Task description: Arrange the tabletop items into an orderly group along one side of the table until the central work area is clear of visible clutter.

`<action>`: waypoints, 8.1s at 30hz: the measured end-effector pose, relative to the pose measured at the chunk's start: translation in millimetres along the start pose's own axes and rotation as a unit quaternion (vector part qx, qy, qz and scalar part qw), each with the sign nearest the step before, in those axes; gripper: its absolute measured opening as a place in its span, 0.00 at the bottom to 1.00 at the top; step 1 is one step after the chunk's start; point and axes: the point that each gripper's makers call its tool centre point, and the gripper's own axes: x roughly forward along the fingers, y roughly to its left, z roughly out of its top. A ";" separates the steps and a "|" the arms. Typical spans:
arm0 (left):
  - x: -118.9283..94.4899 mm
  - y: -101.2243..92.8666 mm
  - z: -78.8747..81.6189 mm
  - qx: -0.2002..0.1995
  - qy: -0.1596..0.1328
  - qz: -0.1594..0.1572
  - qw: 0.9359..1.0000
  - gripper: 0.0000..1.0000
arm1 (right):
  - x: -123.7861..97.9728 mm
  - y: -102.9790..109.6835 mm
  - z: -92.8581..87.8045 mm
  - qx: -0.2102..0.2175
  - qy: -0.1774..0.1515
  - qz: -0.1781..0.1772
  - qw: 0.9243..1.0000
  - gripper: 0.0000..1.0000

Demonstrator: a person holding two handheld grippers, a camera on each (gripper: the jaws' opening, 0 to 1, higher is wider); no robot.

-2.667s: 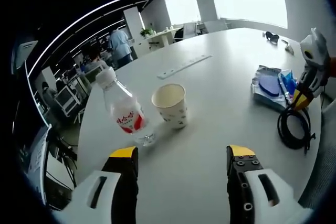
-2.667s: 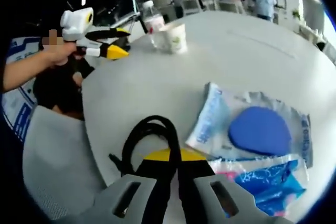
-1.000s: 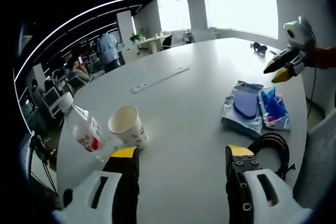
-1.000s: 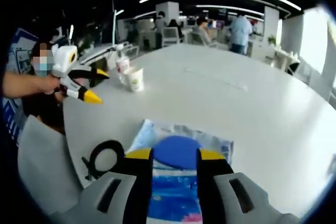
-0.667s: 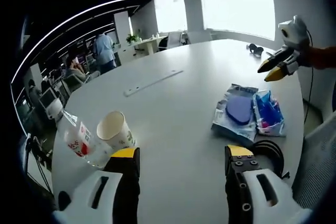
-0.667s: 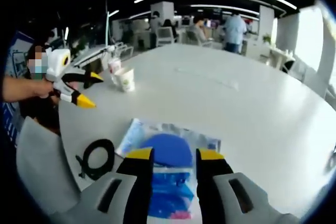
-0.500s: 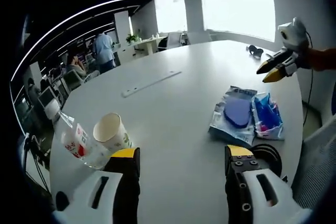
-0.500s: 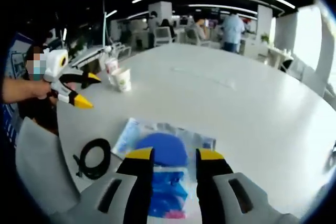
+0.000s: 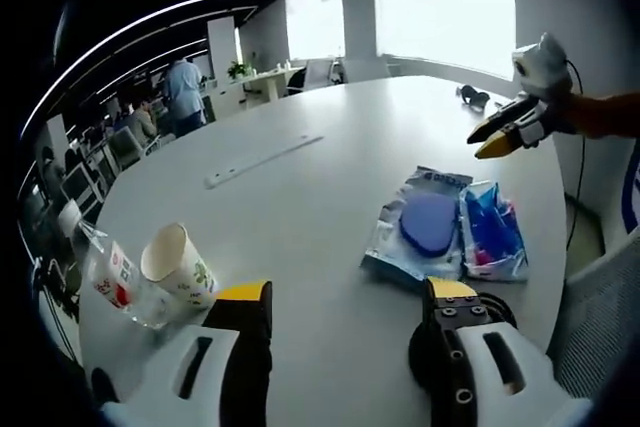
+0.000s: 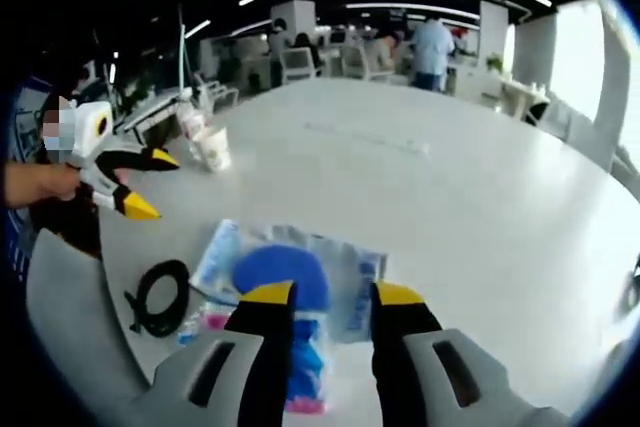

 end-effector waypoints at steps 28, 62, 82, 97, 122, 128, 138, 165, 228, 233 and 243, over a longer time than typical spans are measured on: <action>34.4 -49.5 -2.3 -0.027 0.033 -0.042 0.998 0.38 | 15.4 -26.4 -26.6 0.013 0.029 0.001 1.000 0.23; 70.7 -57.4 -34.4 -0.097 0.121 -0.036 0.987 0.08 | 44.3 -29.9 -56.9 0.024 0.068 0.040 0.997 0.13; 77.6 -50.1 -35.2 -0.146 0.147 -0.011 0.978 0.03 | 49.4 -21.5 -53.4 0.027 0.069 0.059 0.996 0.00; 80.8 -25.2 -7.0 -0.137 0.120 -0.003 0.983 0.00 | 52.8 -20.9 -28.3 0.038 0.034 0.055 0.997 0.00; 76.0 -33.6 16.3 -0.042 0.079 -0.002 0.996 0.00 | 39.0 -25.0 -24.9 0.008 0.033 0.049 0.998 0.00; 77.9 -29.1 19.9 -0.035 0.073 0.007 0.997 0.00 | 42.7 -25.8 -18.0 -0.007 0.025 0.047 0.999 0.00; 79.4 -13.8 18.7 -0.024 0.071 0.035 0.997 0.00 | 50.0 -16.7 -4.6 0.005 0.008 0.051 0.999 0.00; 51.5 42.1 18.6 -0.019 0.075 0.066 0.995 0.00 | 64.6 30.0 27.9 0.009 -0.010 0.068 0.998 0.00; 89.7 123.0 -10.8 -0.003 0.132 0.125 0.983 0.00 | 154.1 48.0 38.5 -0.004 0.039 0.026 0.999 0.00; 90.4 123.5 -10.8 -0.001 0.131 0.126 0.983 0.00 | 156.6 47.5 38.5 -0.006 0.040 0.025 0.999 0.00; 91.7 127.5 -10.5 0.004 0.131 0.129 0.983 0.00 | 161.2 45.9 38.3 -0.005 0.045 0.020 0.999 0.00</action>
